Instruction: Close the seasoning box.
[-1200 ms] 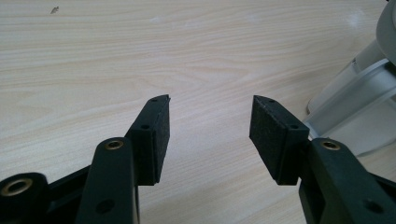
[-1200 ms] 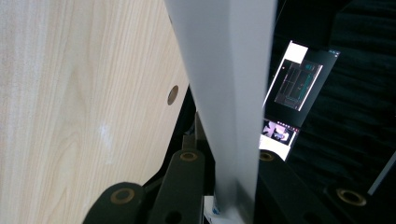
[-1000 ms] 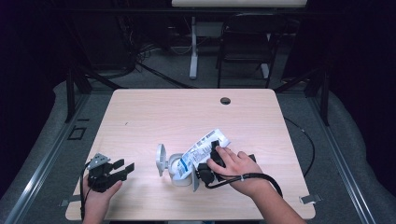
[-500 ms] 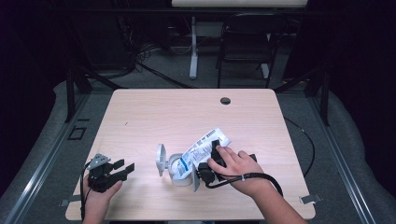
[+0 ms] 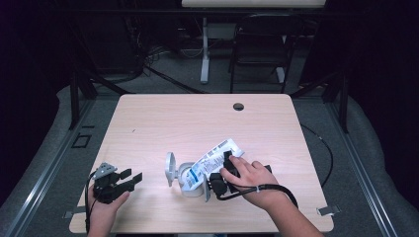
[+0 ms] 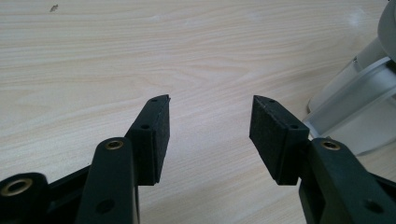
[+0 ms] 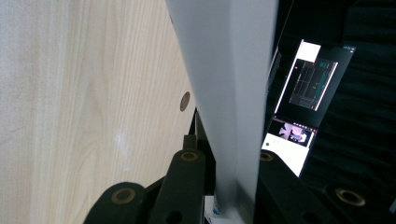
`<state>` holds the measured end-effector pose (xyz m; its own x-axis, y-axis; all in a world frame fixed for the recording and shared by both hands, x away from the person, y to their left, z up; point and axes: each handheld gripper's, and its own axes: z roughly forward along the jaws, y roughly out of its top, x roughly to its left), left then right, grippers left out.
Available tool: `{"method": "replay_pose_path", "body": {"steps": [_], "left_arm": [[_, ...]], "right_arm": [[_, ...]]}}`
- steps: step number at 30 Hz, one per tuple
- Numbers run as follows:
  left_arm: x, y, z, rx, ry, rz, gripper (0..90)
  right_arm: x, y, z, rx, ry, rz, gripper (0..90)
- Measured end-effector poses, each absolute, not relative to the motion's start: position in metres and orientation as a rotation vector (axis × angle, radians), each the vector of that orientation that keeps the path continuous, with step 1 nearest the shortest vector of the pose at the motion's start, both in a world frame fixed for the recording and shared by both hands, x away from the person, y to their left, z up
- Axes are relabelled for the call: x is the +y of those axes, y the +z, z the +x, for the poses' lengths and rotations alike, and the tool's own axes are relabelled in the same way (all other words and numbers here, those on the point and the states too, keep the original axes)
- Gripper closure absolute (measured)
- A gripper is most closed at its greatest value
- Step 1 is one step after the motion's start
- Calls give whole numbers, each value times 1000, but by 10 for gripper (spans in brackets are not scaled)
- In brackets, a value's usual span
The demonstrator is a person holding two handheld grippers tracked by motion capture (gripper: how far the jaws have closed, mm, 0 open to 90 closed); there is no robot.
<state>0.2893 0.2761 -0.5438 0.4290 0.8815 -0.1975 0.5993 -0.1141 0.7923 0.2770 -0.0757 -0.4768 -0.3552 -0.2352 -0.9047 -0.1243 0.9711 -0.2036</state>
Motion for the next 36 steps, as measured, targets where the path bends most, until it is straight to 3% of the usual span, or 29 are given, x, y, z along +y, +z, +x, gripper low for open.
{"method": "replay_pose_path", "body": {"steps": [36], "left_arm": [[276, -545, 288, 1275, 409, 1826, 485]], "right_arm": [[-82, -484, 275, 2070, 68, -69, 884]]}}
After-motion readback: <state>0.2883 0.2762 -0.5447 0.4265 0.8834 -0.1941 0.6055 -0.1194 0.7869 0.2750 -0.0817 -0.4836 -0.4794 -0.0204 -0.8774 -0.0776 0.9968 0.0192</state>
